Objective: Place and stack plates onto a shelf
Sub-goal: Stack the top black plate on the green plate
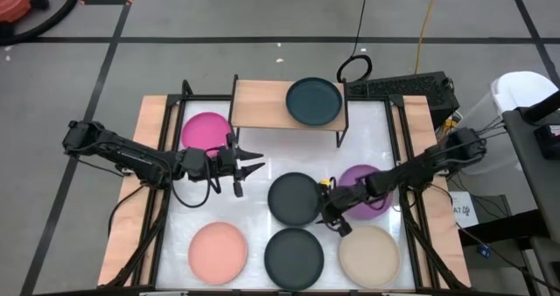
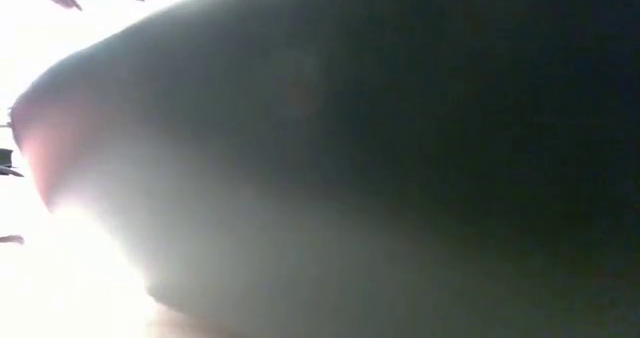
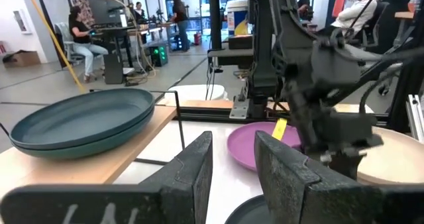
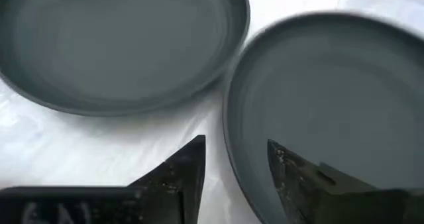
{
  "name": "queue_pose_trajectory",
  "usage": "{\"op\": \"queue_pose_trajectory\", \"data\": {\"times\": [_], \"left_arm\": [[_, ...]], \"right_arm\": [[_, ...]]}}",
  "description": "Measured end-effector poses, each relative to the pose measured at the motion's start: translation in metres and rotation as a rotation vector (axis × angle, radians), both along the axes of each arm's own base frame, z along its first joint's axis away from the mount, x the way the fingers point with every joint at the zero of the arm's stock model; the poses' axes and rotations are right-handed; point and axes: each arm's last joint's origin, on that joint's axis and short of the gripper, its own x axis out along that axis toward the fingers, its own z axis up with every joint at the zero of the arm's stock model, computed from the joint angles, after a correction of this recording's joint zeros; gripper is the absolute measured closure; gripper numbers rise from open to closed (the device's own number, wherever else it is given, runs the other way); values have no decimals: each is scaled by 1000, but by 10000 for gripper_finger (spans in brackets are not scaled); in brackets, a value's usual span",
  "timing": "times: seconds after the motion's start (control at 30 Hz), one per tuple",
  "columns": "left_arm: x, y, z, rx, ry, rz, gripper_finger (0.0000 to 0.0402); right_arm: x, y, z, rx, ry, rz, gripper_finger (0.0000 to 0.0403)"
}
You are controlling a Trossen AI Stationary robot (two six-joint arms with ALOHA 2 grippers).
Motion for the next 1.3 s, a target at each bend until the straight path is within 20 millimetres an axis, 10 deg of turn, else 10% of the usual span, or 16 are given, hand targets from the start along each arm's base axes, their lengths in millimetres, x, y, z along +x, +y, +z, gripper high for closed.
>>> {"op": "queue_pose_trajectory", "data": {"times": [0.4, 0.77, 1.3], "left_arm": [[0, 0, -1, -3, 9, -1, 284], [0, 0, -2, -2, 20, -1, 284], [0, 0, -2, -5, 21, 3, 284]], "right_arm": [[5, -2, -30, -122, 73, -94, 278], [9, -2, -22, -158, -14, -80, 391], [-9, -22, 91, -147, -577, -208, 401]]}}
